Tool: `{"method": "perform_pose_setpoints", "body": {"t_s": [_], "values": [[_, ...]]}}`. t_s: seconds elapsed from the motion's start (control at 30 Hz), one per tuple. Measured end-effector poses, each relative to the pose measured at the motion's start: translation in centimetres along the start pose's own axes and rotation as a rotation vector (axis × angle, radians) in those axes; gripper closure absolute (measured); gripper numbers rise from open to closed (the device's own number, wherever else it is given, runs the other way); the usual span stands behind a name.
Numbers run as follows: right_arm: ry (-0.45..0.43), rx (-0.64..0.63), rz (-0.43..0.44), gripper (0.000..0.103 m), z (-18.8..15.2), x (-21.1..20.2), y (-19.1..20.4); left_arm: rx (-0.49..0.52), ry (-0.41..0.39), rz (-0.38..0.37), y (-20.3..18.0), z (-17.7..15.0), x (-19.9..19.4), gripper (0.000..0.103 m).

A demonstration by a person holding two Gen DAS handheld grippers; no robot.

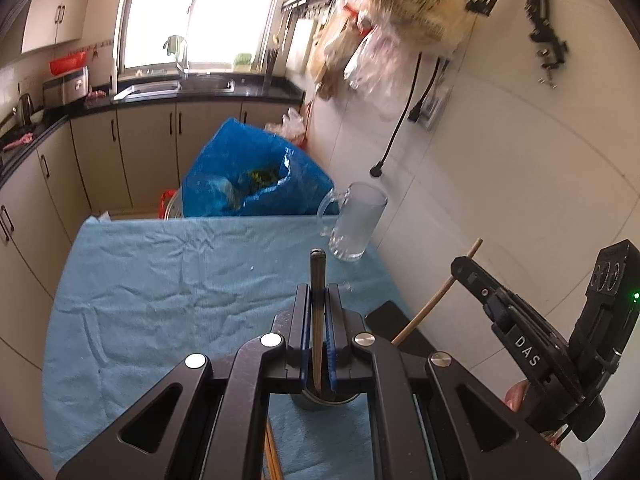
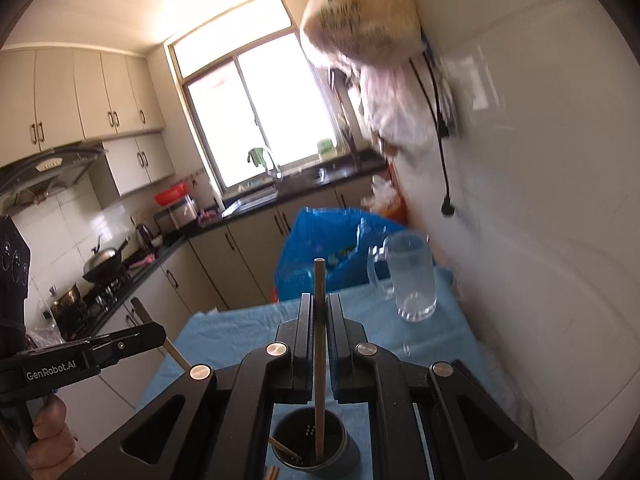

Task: Organize utensils
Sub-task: 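Lift the chopstick with the left tool and carry it over the grey holder, then lower the chopstick into the holder and open the left tool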

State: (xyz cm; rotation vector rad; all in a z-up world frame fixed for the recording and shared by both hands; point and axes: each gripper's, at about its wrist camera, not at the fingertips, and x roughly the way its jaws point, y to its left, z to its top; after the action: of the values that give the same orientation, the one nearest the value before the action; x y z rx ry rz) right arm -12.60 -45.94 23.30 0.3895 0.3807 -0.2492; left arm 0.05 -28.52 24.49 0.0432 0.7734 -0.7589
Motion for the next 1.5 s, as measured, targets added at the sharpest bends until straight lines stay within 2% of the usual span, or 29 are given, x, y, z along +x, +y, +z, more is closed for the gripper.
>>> {"method": "perform_pose_setpoints", "body": {"t_s": [0.23,0.4,0.43,0.47,0.5,0.53,0.67,0.8,0.9,0.97,1.07,1.13,1.33,1.4,1.47,1.5], "values": [[0.104,0.037,0.005,0.095,-1.6,3.7,-1.3,-0.015,0.055,0.014,0.9,-0.6,3.1,0.096],[0.149,0.048,0.015,0.094,-2.1,4.8,-1.7,-0.019,0.056,0.019,1.2,-0.8,3.6,0.096],[0.147,0.048,0.016,0.088,-2.0,4.6,-1.8,-0.019,0.057,0.018,1.2,-0.8,3.5,0.091],[0.144,0.049,0.017,0.075,-2.0,4.5,-1.8,-0.026,0.059,0.015,1.3,-0.7,3.4,0.086],[0.138,0.050,0.019,0.069,-2.0,4.2,-1.7,-0.033,0.054,0.015,1.4,-0.7,3.2,0.079],[0.124,0.051,0.019,0.065,-1.8,3.8,-1.7,-0.031,0.045,0.019,1.4,-0.7,2.9,0.076],[0.089,0.036,0.014,0.065,-1.5,2.3,-1.2,-0.033,0.029,0.015,1.3,-0.7,1.9,0.068],[0.050,0.034,0.018,0.065,-1.2,0.0,-0.9,-0.029,0.007,0.022,1.3,-1.1,0.6,0.067],[0.015,0.035,0.017,0.056,-1.3,-2.1,-0.7,-0.035,-0.003,0.017,1.6,-1.9,-0.8,0.067],[-0.005,0.032,0.014,0.046,-1.6,-3.4,-0.4,-0.038,-0.012,0.019,1.9,-2.5,-1.8,0.066],[-0.017,0.021,0.001,0.044,-2.8,-5.3,0.0,-0.041,-0.030,0.029,2.9,-3.9,-3.5,0.062],[0.014,0.012,0.017,0.037,-4.1,-5.8,0.4,-0.046,-0.038,0.053,4.0,-5.5,-4.6,0.059],[0.170,-0.026,0.087,0.036,-10.0,-4.5,2.0,-0.120,0.005,0.140,9.2,-10.7,-6.1,0.059],[0.233,-0.023,0.110,0.040,-12.0,-3.2,2.5,-0.182,0.043,0.163,12.0,-12.6,-5.9,0.059],[0.295,-0.018,0.133,0.053,-13.4,-1.7,2.9,-0.247,0.084,0.182,14.7,-14.3,-5.3,0.059],[0.329,-0.016,0.144,0.055,-14.3,-1.0,3.2,-0.274,0.105,0.198,16.0,-15.3,-5.0,0.059]]}}
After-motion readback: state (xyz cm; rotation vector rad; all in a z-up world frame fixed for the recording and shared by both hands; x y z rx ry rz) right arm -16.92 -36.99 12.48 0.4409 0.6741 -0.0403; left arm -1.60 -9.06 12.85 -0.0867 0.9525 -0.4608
